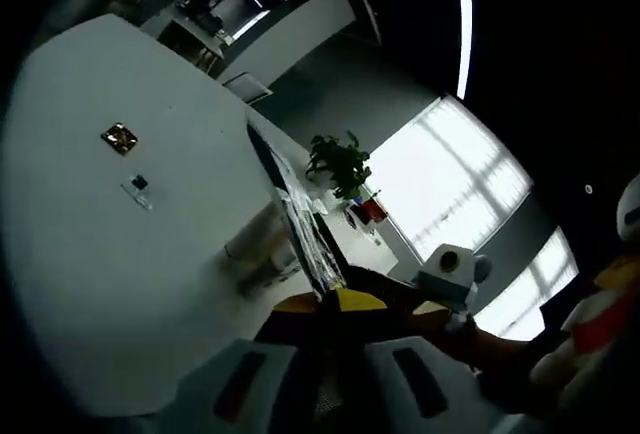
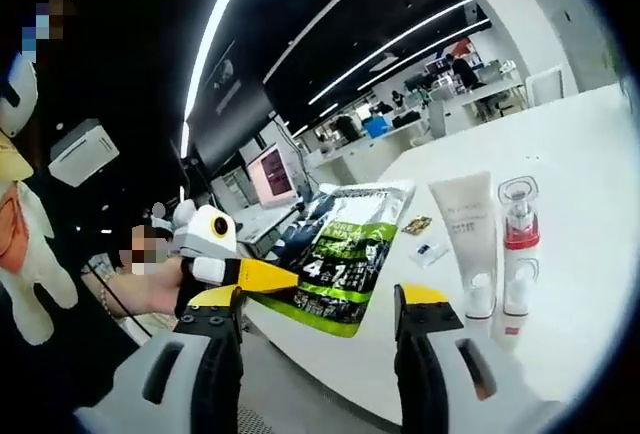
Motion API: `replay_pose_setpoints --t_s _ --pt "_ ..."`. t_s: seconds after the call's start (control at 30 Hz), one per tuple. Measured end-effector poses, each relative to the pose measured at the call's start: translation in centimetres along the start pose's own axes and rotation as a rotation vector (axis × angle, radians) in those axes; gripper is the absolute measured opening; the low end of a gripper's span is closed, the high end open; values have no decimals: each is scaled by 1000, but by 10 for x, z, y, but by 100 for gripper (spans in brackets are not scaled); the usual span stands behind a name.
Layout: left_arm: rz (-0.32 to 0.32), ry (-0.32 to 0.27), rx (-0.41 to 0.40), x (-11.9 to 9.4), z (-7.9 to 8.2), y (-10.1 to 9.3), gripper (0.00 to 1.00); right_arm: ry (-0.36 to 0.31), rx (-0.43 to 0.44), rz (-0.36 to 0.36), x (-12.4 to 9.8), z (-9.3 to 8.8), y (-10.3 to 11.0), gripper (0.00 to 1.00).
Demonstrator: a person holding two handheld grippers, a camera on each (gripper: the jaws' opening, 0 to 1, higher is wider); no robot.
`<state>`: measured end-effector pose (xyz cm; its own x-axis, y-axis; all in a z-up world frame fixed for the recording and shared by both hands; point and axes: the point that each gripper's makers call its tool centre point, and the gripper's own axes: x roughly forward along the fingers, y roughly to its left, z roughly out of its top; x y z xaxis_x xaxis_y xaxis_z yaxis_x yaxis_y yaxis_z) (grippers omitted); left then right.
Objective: Arrange the skincare products in the storage area until every visible bottle or jar stands upright without overlapping.
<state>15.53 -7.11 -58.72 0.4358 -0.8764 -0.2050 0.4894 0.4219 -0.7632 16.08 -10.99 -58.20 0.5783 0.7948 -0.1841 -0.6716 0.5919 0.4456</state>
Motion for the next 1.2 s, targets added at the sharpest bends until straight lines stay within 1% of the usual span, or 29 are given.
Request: replay_pose_setpoints --t_s 0.1,0.17,0.27,0.37,0.5,0.67,0.83,1.07,1.2 --pt "6 7 -9 2 -2 8 0 9 -2 -19 -4 -4 -5 67" --pt "7 12 -15 4 -4 11 0 11 4 -41 -7 -5 -10 71" --pt "18 34 -22 9 -10 16 0 6 9 -68 -11 -7 -18 76" --pt "29 53 -25 13 -17 20 0 10 10 -85 -15 -8 -23 78" --pt "43 71 -28 18 -22 29 0 14 6 -112 -20 -10 -29 82" --pt "57 104 -7 25 -28 42 0 21 0 -145 -23 -14 -37 90" --pt "56 126 7 30 -31 54 0 26 -2 -167 -26 -17 -41 93" --pt "61 160 25 38 -37 60 0 41 -5 -203 -30 -22 -49 100" --pt "61 168 24 40 -38 64 0 45 -5 -223 -33 -24 -53 100"
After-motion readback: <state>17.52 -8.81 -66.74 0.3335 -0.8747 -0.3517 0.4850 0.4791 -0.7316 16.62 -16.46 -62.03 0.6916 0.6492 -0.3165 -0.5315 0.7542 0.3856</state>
